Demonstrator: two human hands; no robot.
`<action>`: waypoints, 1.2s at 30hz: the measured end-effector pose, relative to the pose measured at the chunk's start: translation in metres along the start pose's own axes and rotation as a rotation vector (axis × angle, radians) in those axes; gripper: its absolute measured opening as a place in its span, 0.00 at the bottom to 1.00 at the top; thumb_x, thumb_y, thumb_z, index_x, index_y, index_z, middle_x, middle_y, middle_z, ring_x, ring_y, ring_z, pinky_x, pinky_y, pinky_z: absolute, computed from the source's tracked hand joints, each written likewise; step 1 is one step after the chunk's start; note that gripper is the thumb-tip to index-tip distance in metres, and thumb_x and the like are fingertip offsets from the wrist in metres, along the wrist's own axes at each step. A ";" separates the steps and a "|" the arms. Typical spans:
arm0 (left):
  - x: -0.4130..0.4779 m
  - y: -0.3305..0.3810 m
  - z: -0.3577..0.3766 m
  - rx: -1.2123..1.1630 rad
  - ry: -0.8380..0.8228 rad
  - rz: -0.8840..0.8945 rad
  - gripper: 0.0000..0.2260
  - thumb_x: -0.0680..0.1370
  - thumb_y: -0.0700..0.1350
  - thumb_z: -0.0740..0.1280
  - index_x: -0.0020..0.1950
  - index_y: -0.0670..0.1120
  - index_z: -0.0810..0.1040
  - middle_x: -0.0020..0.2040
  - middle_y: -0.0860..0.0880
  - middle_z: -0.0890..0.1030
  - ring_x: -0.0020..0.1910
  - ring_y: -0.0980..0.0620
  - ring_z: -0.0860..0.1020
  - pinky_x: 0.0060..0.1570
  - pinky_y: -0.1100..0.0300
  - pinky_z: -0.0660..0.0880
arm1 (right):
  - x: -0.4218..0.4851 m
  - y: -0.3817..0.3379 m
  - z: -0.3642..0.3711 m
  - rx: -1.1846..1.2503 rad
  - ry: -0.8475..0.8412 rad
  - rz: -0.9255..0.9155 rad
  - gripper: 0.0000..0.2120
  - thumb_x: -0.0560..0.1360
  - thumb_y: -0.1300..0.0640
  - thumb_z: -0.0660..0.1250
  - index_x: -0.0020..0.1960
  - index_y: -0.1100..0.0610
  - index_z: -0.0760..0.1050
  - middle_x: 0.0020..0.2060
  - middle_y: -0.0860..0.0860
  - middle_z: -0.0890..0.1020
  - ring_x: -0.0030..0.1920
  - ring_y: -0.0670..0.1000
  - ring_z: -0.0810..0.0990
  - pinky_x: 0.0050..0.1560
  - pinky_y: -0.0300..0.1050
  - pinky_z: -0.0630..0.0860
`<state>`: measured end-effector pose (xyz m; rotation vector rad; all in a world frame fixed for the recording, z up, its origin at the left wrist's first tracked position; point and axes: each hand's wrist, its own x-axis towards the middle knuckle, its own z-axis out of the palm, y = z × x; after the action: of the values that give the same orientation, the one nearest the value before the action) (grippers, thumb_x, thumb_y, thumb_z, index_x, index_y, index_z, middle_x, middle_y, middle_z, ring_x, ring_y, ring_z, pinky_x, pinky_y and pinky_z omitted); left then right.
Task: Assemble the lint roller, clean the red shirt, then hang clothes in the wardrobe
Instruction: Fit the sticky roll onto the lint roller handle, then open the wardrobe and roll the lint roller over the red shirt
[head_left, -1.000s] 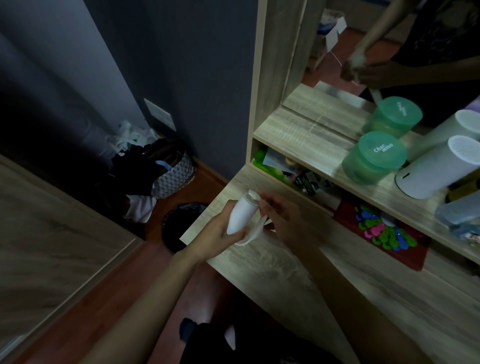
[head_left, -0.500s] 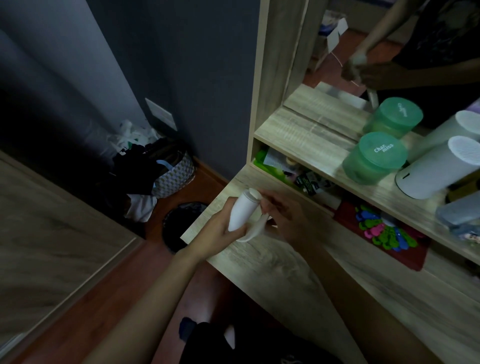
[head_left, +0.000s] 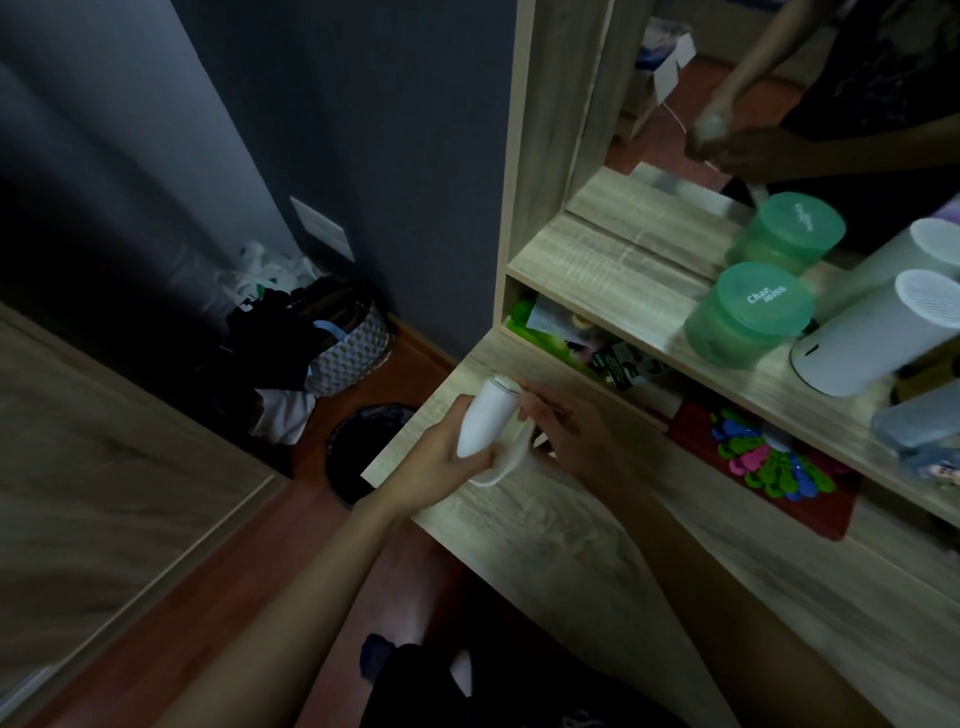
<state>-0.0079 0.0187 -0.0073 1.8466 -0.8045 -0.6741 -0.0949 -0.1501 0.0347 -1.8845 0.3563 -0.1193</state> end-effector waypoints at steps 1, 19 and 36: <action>0.001 0.003 -0.003 -0.037 0.013 -0.020 0.23 0.72 0.55 0.65 0.66 0.54 0.66 0.54 0.57 0.75 0.50 0.55 0.76 0.47 0.57 0.74 | 0.000 0.000 -0.002 -0.012 -0.005 0.014 0.07 0.80 0.54 0.60 0.53 0.53 0.75 0.41 0.47 0.79 0.42 0.46 0.79 0.41 0.42 0.78; 0.006 0.014 -0.045 -0.607 -0.028 -0.364 0.14 0.80 0.49 0.63 0.65 0.54 0.75 0.60 0.47 0.80 0.54 0.50 0.80 0.37 0.62 0.80 | -0.007 0.023 -0.012 -0.191 -0.070 0.117 0.09 0.78 0.45 0.59 0.46 0.49 0.72 0.36 0.46 0.77 0.36 0.44 0.76 0.41 0.44 0.73; -0.063 -0.019 -0.113 0.070 0.798 -0.210 0.13 0.83 0.49 0.58 0.58 0.46 0.80 0.49 0.50 0.83 0.48 0.57 0.79 0.50 0.62 0.74 | 0.019 -0.033 0.069 -0.261 -0.046 -0.122 0.12 0.79 0.47 0.60 0.57 0.51 0.74 0.42 0.44 0.80 0.41 0.43 0.80 0.43 0.47 0.78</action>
<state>0.0413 0.1358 0.0233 2.0447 -0.1107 0.0052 -0.0530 -0.0838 0.0401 -2.1641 0.2339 -0.1150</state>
